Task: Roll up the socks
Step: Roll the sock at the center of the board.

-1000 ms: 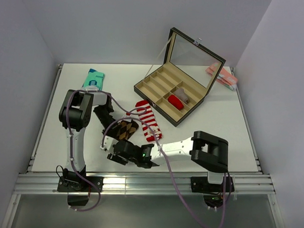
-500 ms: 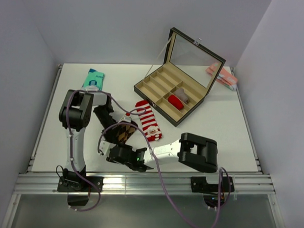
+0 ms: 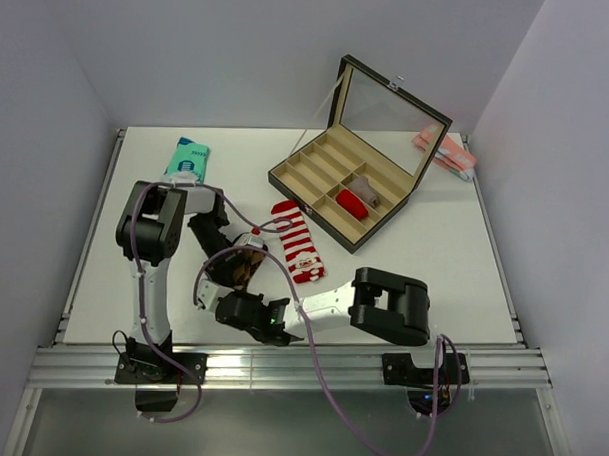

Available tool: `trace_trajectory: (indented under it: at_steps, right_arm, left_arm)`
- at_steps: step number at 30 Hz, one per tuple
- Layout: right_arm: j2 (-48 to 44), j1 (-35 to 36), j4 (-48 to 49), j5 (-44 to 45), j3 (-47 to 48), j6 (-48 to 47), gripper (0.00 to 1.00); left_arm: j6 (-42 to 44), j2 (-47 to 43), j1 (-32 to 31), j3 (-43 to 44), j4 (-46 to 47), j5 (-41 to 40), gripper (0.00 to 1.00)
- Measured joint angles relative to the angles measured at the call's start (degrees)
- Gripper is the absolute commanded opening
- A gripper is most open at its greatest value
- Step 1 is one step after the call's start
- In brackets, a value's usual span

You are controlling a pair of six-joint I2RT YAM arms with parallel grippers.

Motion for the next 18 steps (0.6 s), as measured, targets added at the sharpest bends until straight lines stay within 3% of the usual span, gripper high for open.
trace_trajectory:
  at_steps: [3, 5, 12, 18]
  right_arm:
    - [-0.39, -0.11, -1.07, -0.44, 0.02, 1.62, 0.03]
    - [-0.98, -0.42, -2.4, -1.14, 0.02, 2.93, 0.02]
    - [-4.63, -4.0, -5.09, -5.55, -1.68, 7.17, 0.02]
    - [-8.87, -10.64, -2.56, -16.7, -4.22, 10.84, 0.02]
  left_arm:
    - [-1.64, -2.56, -0.31, -0.59, 2.32, -0.5, 0.27]
    - [-2.71, -4.61, -0.26, -0.59, 4.7, -0.2, 0.28]
    - [-6.91, -10.64, 1.29, -0.44, 12.04, 5.35, 0.26]
    - [-13.14, -20.48, 4.72, -5.99, 20.57, 7.8, 0.22]
